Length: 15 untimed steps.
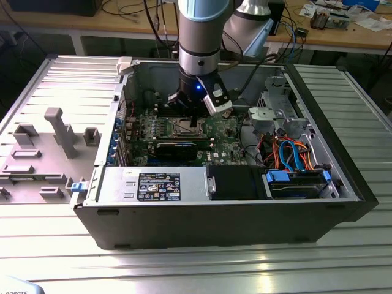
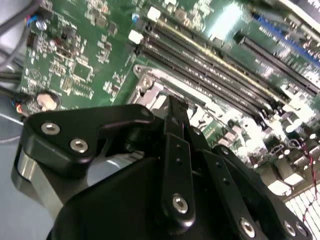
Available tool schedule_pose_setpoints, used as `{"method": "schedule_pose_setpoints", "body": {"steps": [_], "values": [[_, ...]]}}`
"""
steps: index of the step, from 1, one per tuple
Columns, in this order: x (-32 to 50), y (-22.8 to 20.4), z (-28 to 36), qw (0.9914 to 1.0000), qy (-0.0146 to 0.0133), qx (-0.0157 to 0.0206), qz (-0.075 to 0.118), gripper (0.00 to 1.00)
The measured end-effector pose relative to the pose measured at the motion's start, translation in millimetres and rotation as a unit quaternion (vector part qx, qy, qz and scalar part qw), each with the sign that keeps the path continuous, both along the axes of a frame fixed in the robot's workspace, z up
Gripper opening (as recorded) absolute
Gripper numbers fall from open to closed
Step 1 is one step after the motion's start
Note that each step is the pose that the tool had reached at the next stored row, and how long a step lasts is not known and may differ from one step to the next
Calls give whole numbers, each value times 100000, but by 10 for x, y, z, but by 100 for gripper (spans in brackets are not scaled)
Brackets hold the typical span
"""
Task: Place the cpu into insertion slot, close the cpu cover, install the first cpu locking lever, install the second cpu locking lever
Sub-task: 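Install the second cpu locking lever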
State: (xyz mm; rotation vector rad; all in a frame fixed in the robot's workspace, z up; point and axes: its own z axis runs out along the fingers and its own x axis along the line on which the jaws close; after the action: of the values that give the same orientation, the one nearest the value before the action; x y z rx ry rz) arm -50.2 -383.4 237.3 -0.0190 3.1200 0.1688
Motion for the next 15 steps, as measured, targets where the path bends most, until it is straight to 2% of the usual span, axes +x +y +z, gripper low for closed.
{"method": "schedule_pose_setpoints", "body": {"steps": [3,5,12,15], "values": [[-48,-56,0,100000,15,16,-1,11],[-69,-68,0,100000,20,87,7,11],[-70,-70,0,99998,15,595,0,11],[-70,-71,0,99995,15,953,1,11]]}}
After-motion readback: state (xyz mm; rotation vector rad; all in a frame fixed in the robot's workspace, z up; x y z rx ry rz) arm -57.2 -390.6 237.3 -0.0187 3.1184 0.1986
